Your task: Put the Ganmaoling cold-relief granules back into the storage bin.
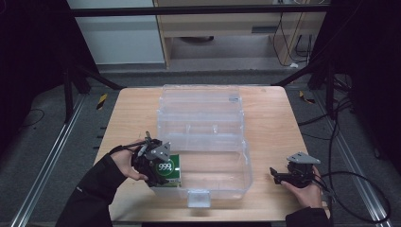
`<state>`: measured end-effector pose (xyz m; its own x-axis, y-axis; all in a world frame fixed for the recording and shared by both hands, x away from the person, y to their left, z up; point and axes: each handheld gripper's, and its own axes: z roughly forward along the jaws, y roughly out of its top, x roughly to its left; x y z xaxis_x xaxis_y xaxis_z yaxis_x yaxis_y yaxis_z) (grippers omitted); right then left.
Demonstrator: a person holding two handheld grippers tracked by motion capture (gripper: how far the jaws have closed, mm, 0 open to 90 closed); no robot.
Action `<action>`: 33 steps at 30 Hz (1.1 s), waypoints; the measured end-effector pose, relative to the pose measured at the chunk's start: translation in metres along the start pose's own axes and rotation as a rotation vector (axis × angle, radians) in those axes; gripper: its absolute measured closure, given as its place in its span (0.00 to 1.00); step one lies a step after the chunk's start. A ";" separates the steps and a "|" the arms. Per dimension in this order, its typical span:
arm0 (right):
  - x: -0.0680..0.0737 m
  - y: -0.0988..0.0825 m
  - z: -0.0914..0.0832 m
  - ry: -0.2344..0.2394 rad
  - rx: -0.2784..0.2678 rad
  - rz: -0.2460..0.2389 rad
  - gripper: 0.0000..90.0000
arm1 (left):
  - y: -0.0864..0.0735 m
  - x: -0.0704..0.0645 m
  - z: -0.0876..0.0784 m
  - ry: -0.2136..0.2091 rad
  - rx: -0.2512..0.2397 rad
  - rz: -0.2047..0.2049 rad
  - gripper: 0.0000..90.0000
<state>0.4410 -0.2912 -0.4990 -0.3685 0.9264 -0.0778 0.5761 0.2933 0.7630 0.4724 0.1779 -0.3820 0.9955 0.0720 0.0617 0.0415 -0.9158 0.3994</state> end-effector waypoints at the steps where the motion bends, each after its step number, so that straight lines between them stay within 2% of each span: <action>1: 0.000 0.000 0.000 0.000 0.001 0.000 0.05 | -0.001 0.000 0.002 -0.001 0.000 -0.001 0.17; 24: 0.000 0.000 0.001 -0.001 0.009 -0.005 0.05 | -0.008 0.001 0.022 -0.015 0.041 -0.010 0.15; 25: 0.000 0.000 0.000 0.001 0.011 -0.002 0.05 | -0.008 0.001 0.023 -0.015 0.034 -0.021 0.15; 29: 0.000 0.000 0.001 0.003 0.011 -0.006 0.04 | -0.008 0.002 0.022 -0.012 0.037 -0.021 0.14; 33: 0.000 0.000 0.001 0.003 0.011 -0.005 0.04 | -0.008 0.002 0.011 -0.001 -0.005 -0.031 0.14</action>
<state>0.4414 -0.2906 -0.5001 -0.3741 0.9239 -0.0799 0.5820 0.3009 0.7555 0.4747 0.1806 -0.3952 0.9938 0.0997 0.0484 0.0716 -0.9111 0.4060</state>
